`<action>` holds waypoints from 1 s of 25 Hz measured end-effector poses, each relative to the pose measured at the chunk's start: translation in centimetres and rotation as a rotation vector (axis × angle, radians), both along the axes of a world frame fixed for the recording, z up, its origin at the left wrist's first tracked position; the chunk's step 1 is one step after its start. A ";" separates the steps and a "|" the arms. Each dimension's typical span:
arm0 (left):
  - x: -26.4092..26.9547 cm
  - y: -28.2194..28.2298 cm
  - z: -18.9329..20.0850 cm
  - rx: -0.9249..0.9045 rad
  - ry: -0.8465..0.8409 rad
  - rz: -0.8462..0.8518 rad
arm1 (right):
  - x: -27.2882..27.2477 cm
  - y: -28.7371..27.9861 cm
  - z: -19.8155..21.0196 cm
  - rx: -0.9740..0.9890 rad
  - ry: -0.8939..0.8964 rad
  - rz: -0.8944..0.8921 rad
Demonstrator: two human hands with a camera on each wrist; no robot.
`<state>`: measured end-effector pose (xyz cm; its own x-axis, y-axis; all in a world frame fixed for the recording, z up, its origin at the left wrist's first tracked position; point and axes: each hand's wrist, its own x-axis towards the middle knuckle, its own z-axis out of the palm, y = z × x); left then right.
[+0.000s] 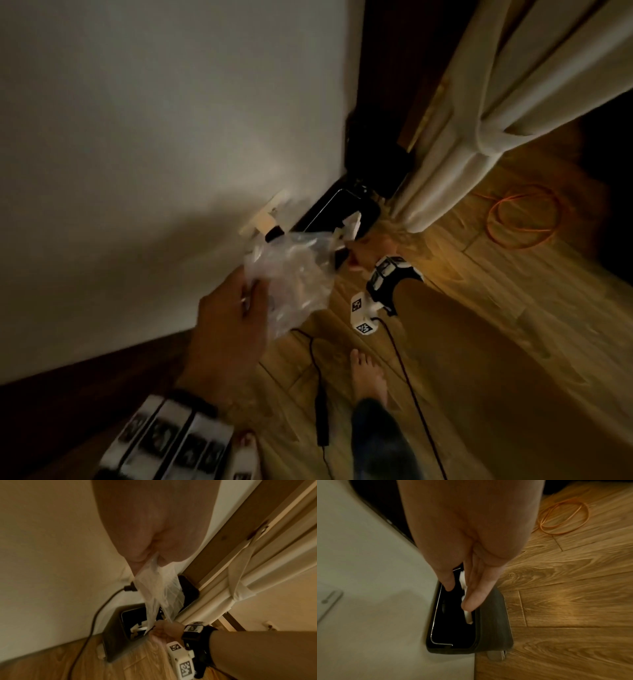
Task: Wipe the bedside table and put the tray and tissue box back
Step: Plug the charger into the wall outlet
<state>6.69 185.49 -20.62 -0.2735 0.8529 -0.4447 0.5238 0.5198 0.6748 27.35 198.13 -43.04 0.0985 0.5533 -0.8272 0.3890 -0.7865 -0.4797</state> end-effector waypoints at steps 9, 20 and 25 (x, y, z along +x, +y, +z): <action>9.5 10.5 -17.6 -0.630 -0.038 -0.131 | 18.5 -13.5 8.2 -0.045 0.042 -0.091; 7.3 11.4 -15.0 -0.588 -0.793 0.590 | 16.7 -18.0 11.9 -0.123 0.061 -0.076; 0.6 4.7 3.4 -0.373 -0.486 0.210 | 7.8 -12.4 25.9 0.028 0.149 0.333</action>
<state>7.26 190.15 -17.24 -0.1108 0.5678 -0.8157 0.0660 0.8231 0.5640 35.15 185.77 -17.18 -0.2118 0.5572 -0.8029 0.5459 -0.6140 -0.5701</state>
